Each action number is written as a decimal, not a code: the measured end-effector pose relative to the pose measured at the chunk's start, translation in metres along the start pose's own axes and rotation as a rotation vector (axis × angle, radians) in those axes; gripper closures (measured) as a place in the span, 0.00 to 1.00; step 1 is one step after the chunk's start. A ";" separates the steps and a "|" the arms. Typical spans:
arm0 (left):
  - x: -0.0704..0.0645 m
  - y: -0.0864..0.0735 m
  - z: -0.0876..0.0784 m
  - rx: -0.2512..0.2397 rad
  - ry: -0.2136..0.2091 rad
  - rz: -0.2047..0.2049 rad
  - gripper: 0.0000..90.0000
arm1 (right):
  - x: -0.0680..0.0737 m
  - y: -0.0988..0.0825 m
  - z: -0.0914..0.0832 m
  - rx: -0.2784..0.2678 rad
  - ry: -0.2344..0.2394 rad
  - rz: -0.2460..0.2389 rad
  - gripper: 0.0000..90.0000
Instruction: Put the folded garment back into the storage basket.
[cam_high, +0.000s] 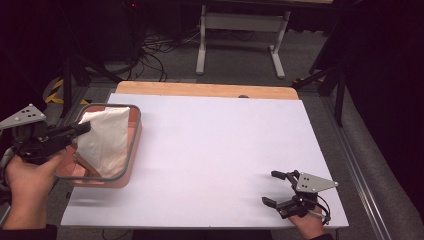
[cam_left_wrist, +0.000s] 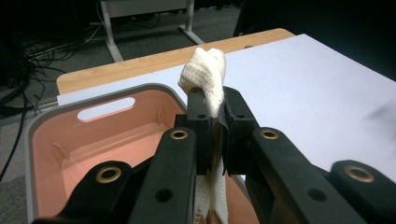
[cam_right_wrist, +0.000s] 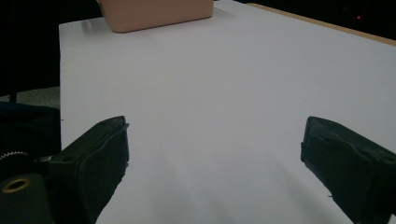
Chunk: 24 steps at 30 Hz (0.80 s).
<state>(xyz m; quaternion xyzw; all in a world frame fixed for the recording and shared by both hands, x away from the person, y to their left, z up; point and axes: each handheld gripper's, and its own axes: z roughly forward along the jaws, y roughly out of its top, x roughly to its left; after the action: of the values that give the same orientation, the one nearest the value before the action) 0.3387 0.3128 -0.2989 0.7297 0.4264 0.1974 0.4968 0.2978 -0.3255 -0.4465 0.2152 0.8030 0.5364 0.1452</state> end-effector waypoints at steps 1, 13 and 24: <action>0.000 0.000 0.001 0.001 0.000 -0.001 0.94 | 0.000 0.000 0.000 0.000 0.000 0.000 0.09; 0.003 0.000 0.013 0.033 0.020 0.010 0.93 | 0.000 0.000 0.000 0.001 -0.001 0.000 0.09; 0.011 -0.001 0.028 0.054 0.058 -0.003 0.93 | 0.000 -0.001 -0.001 0.000 0.000 0.006 0.09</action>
<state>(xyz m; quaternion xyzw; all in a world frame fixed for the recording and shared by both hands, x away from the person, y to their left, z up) 0.3640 0.3067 -0.3132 0.7361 0.4471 0.2062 0.4646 0.2973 -0.3268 -0.4469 0.2174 0.8025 0.5368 0.1437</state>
